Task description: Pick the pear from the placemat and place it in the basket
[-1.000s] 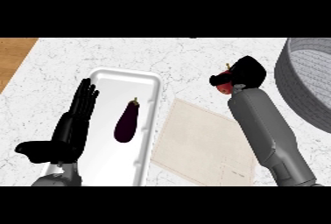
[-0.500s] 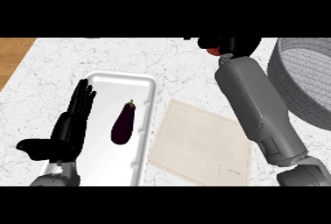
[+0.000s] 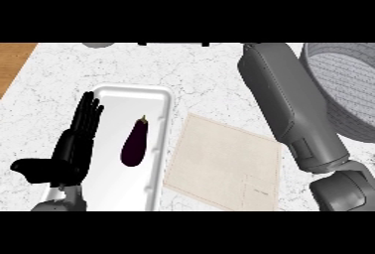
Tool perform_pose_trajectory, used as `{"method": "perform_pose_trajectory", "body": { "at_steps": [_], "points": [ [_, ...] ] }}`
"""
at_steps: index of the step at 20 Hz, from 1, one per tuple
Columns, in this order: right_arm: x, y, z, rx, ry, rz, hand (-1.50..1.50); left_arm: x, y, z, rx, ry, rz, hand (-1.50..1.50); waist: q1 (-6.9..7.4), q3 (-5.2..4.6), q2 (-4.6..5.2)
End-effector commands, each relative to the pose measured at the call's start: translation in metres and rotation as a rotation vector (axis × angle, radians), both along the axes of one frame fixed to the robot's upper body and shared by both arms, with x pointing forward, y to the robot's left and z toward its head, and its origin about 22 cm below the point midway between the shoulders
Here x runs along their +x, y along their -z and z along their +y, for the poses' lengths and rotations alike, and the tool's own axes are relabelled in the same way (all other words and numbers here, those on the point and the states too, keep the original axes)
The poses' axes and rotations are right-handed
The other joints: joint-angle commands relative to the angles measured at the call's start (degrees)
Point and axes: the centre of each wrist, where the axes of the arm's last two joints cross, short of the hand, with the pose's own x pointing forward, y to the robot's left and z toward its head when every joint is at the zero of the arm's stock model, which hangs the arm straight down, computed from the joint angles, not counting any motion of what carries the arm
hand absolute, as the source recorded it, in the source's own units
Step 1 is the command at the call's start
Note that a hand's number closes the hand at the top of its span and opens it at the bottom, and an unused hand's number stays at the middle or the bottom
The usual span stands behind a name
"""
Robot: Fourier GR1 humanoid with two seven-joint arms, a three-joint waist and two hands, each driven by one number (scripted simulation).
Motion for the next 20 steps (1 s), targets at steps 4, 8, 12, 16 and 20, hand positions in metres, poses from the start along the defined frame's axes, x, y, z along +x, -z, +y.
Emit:
{"method": "perform_pose_trajectory", "body": {
  "at_steps": [4,8,12,16,20],
  "points": [
    [0.01,-0.007,-0.037,-0.045,0.22,0.107,1.5,-0.003,0.007,0.001,0.002,-0.017,0.003,0.0,-1.13,0.0,-0.35],
    [0.009,-0.009,-0.07,-0.054,0.247,0.137,1.5,-0.003,-0.003,-0.001,0.011,-0.034,-0.009,0.0,-1.46,0.04,-0.5],
    [-0.003,0.01,-0.071,-0.01,0.252,0.088,1.5,-0.003,-0.003,0.01,-0.016,-0.044,0.017,0.0,-1.96,0.04,-0.66],
    [-0.005,0.02,-0.125,-0.018,0.3,0.072,1.5,-0.025,0.005,-0.007,0.0,-0.021,0.009,0.0,-1.29,0.06,-0.49],
    [-0.014,0.023,-0.135,-0.053,0.304,0.125,1.5,-0.008,0.0,-0.007,-0.003,-0.023,0.017,0.0,-1.49,0.04,-0.44]
  ]
}}
